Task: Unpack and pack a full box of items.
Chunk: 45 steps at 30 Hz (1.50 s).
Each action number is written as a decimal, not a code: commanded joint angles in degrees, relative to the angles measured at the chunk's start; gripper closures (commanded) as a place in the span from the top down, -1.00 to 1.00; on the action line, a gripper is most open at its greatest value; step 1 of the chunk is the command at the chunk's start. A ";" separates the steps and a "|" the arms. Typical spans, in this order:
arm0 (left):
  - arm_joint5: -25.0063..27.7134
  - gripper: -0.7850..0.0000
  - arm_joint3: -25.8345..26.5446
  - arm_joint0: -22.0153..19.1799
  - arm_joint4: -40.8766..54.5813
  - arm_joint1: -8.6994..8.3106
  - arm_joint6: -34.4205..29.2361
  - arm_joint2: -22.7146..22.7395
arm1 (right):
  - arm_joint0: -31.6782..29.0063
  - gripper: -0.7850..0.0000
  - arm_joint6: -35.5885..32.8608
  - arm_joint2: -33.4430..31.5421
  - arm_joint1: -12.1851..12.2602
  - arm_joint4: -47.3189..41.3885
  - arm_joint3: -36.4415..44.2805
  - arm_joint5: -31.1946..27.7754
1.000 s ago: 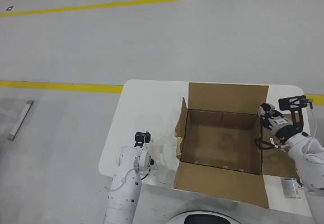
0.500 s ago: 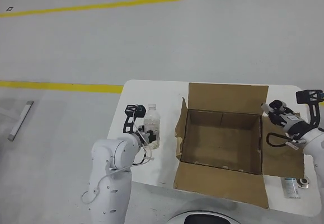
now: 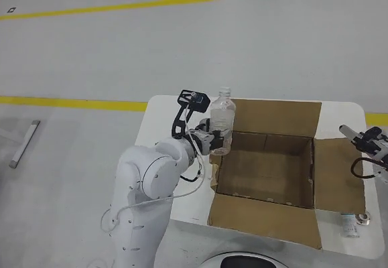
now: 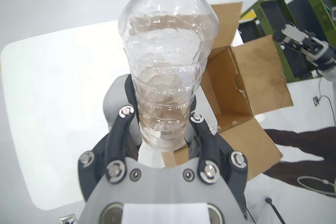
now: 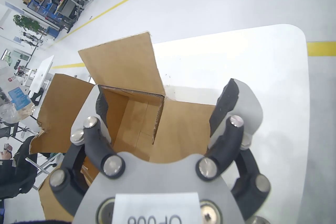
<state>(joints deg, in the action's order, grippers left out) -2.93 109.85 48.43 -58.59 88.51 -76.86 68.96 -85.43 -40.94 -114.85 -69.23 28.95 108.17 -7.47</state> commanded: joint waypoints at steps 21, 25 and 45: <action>-5.05 -1.00 -11.86 -6.15 9.79 1.52 -1.00 -10.29 | -0.63 -0.13 -6.27 -0.48 2.08 -1.67 -6.28 -4.78; -5.05 -1.00 -11.86 -6.15 9.79 1.52 -1.00 -10.29 | -0.35 -0.33 -7.95 0.17 2.46 -3.25 -7.89 -6.33; -14.46 -1.00 -28.58 -8.13 8.73 2.52 -1.46 -17.08 | -4.30 -1.00 -6.02 0.13 3.51 -12.21 -4.88 -9.58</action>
<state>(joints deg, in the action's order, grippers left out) -17.00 82.31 40.29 -49.77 91.04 -78.70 51.76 -89.58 -47.04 -114.62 -65.77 16.99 102.85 -17.17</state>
